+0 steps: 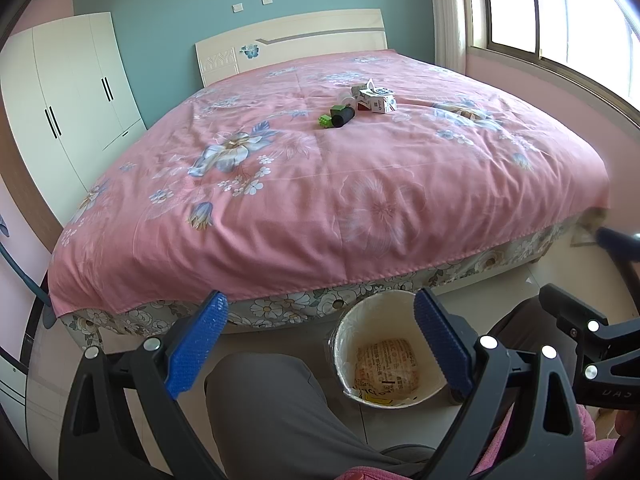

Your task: Collect trash

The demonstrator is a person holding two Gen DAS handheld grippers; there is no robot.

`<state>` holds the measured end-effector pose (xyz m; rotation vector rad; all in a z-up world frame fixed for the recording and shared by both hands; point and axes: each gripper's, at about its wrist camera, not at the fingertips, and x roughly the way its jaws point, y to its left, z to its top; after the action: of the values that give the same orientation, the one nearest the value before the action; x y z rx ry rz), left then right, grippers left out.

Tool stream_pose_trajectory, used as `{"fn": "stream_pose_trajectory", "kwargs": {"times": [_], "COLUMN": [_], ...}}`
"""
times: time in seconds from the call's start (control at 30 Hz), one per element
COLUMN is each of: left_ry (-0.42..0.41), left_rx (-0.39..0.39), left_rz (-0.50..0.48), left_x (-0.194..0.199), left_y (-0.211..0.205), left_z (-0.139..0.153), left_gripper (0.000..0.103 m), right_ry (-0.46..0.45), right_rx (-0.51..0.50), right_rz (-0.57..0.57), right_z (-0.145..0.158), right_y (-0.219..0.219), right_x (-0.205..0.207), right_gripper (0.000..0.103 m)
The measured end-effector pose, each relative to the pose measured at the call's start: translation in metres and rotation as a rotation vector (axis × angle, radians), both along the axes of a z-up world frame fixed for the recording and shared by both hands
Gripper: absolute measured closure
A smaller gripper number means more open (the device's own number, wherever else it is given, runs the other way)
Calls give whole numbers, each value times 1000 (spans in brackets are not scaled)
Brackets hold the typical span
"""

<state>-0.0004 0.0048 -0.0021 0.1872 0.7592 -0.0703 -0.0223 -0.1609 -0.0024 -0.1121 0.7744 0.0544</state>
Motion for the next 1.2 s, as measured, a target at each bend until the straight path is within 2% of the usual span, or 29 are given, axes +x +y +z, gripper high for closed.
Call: {"fn": "stream_pose_trajectory", "kwargs": {"times": [1.2], "left_ry": [28], "left_rx": [8], "left_rz": [-18], "left_x": [1], "left_y": [-7], "left_z": [-10], "left_gripper": [7], "right_ry": [7], "right_rx": [-3], "right_rz": [-1], "right_z": [-3], "right_y": [-2], "right_x": [-1], "right_gripper": [6]}}
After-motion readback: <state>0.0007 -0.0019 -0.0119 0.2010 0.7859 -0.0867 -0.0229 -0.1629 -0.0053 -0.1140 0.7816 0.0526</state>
